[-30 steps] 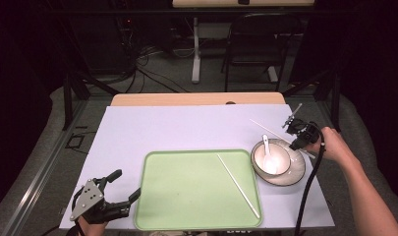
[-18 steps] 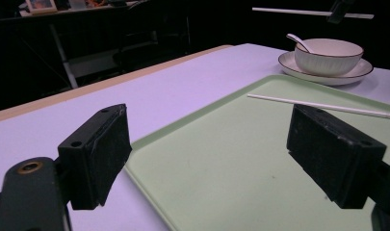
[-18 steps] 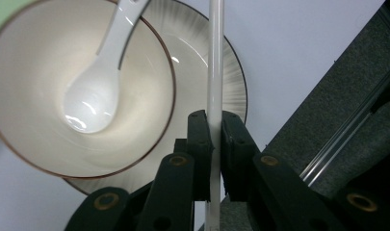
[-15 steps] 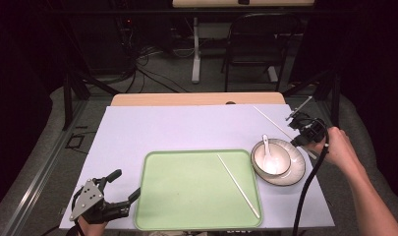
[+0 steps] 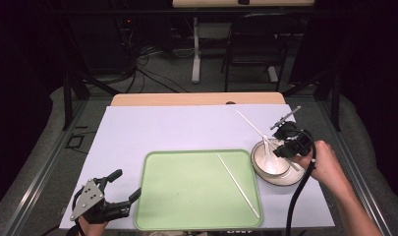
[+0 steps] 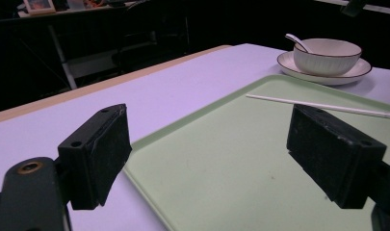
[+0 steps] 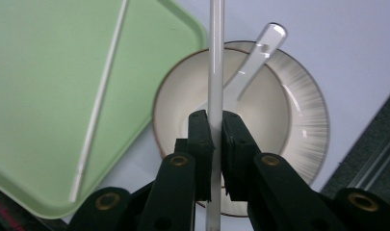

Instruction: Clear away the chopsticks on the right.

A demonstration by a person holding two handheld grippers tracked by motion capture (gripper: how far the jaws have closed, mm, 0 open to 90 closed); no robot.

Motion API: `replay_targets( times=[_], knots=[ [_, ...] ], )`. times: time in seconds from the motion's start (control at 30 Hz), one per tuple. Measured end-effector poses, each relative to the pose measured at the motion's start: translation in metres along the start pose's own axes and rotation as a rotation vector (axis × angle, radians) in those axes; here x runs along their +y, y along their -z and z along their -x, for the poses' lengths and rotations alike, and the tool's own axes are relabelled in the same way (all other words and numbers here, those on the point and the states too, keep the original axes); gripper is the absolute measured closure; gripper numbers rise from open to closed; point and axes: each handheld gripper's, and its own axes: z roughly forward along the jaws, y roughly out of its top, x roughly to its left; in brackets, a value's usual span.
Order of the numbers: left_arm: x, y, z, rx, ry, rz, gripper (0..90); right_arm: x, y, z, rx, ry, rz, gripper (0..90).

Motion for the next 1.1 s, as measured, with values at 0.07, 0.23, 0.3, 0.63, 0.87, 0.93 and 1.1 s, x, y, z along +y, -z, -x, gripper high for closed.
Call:
replay_targets(
  times=[0.07,0.23,0.3,0.63,0.87,0.93,1.1],
  knots=[
    [0.000,0.000,0.000,-0.001,-0.001,-0.002,15.4,-0.001,-0.005,-0.009,0.011,-0.001,0.027,84.0],
    [0.000,0.000,0.000,0.001,0.001,-0.003,15.4,-0.003,-0.011,-0.027,0.047,0.005,0.035,84.1],
    [0.000,0.000,0.000,0.000,0.000,0.000,15.4,-0.004,-0.019,-0.035,0.067,0.010,0.050,84.1],
    [0.000,0.001,0.000,0.000,0.001,0.001,15.4,-0.003,-0.042,-0.067,0.092,0.014,-0.004,84.1],
    [0.000,0.000,0.000,-0.002,0.000,-0.001,15.4,-0.013,-0.070,-0.077,0.119,-0.038,-0.021,84.1],
    [0.000,0.000,0.000,0.001,0.000,0.000,15.4,-0.015,-0.075,-0.079,0.119,-0.042,-0.054,84.1],
    [0.000,0.000,0.000,-0.001,-0.001,-0.001,15.4,-0.022,-0.099,-0.082,0.135,-0.080,-0.076,84.1]
  ],
)
